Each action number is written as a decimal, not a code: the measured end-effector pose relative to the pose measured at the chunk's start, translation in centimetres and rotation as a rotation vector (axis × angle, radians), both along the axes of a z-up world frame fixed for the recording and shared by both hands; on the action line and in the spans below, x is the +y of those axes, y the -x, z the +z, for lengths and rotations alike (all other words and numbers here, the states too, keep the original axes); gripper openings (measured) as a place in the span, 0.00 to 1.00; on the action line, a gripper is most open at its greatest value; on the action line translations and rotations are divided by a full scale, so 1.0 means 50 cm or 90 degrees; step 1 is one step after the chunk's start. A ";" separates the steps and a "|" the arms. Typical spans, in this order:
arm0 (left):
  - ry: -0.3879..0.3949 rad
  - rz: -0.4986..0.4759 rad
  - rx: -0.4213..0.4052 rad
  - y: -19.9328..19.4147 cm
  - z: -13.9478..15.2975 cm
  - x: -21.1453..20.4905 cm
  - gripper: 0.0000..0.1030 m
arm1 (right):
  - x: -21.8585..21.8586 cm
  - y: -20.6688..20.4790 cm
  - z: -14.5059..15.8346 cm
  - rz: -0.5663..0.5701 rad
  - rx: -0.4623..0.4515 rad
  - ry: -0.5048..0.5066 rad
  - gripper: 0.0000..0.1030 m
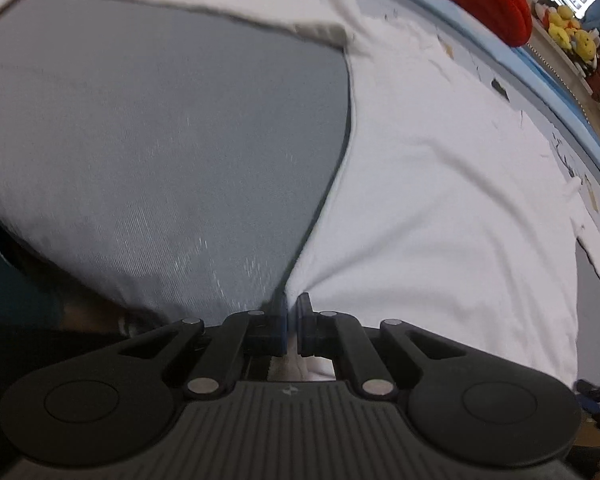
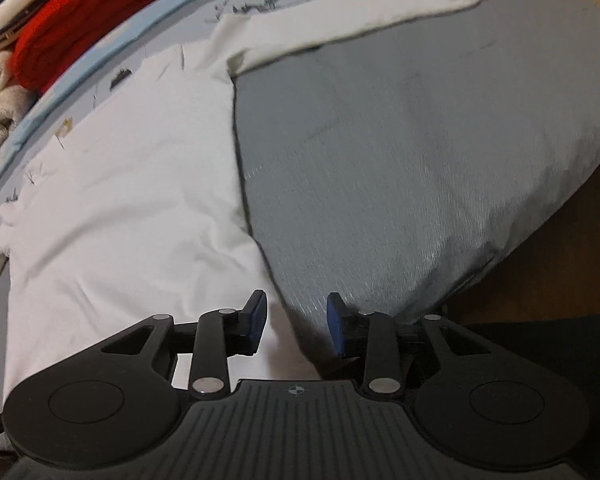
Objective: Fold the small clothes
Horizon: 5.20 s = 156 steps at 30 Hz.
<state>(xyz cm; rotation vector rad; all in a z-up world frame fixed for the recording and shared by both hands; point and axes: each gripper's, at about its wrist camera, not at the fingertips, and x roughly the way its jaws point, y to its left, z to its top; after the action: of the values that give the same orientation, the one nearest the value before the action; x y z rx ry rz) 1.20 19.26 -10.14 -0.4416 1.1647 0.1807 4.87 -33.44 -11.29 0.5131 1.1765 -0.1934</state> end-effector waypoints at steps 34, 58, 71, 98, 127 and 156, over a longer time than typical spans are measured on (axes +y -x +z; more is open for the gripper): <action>-0.019 -0.028 0.036 -0.017 -0.021 -0.044 0.29 | -0.022 -0.011 -0.005 0.019 0.014 0.012 0.45; -0.012 -0.145 0.018 -0.040 -0.039 -0.138 0.51 | -0.019 -0.022 0.029 0.064 -0.100 -0.013 0.33; -0.104 -0.187 -0.061 -0.029 0.011 -0.143 0.04 | -0.007 0.005 0.009 0.068 -0.025 0.047 0.39; -0.097 -0.150 -0.044 -0.048 -0.010 -0.112 0.11 | -0.010 -0.011 -0.023 0.073 0.030 0.086 0.40; -0.064 -0.188 -0.055 -0.086 -0.015 -0.133 0.47 | 0.030 -0.016 -0.001 0.093 -0.012 0.106 0.41; -0.385 -0.282 -0.507 -0.357 0.199 -0.259 0.82 | 0.143 -0.008 0.134 0.130 -0.316 0.262 0.41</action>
<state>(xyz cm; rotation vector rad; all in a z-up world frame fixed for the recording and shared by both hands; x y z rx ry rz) 19.06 6.29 -0.21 0.2792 0.3601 -0.0393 5.30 -26.30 -4.60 0.0643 0.6696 -0.1175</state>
